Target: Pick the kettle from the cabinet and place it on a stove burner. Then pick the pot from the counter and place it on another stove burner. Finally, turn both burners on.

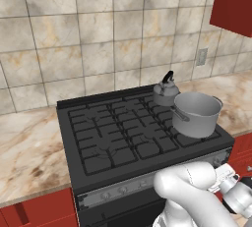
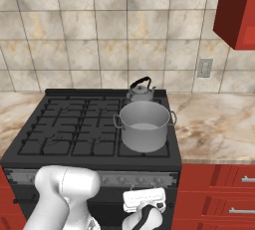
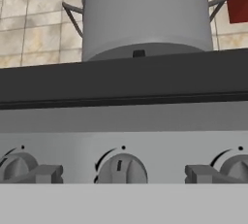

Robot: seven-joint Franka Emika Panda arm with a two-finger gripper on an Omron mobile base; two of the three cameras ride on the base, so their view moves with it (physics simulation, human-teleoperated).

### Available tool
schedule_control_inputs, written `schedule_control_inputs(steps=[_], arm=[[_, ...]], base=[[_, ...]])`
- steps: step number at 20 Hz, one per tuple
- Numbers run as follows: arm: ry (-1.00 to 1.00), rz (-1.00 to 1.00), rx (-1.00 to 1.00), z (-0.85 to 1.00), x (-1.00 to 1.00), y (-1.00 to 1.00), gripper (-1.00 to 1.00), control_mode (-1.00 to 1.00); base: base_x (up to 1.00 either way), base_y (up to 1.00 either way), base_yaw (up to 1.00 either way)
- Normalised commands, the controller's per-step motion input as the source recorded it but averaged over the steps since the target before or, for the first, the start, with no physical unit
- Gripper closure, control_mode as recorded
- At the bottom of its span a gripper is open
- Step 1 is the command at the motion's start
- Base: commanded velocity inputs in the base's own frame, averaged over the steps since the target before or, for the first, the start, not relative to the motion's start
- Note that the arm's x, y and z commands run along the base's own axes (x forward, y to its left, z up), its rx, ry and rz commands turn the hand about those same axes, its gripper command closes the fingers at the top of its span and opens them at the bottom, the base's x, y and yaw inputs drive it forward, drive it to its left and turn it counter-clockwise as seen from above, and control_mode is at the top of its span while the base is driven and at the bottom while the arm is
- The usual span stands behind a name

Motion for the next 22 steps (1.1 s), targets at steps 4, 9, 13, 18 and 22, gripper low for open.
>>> schedule_control_inputs(steps=[4,9,13,18,22], arm=[[0.0,0.0,0.0,0.0,0.0,0.14,-1.0,-1.0],[0.0,0.0,0.0,0.0,0.06,0.1,-1.0,-1.0],[0.0,0.0,0.0,0.0,0.14,0.0,-1.0,-1.0],[0.0,0.0,0.0,-0.1,0.11,-0.12,-1.0,-1.0],[0.0,0.0,0.0,-0.15,0.08,-0.11,-1.0,-1.0]], base=[[0.0,0.0,0.0],[0.0,0.0,0.0],[0.0,0.0,0.0],[0.0,0.0,0.0],[0.0,0.0,0.0]])
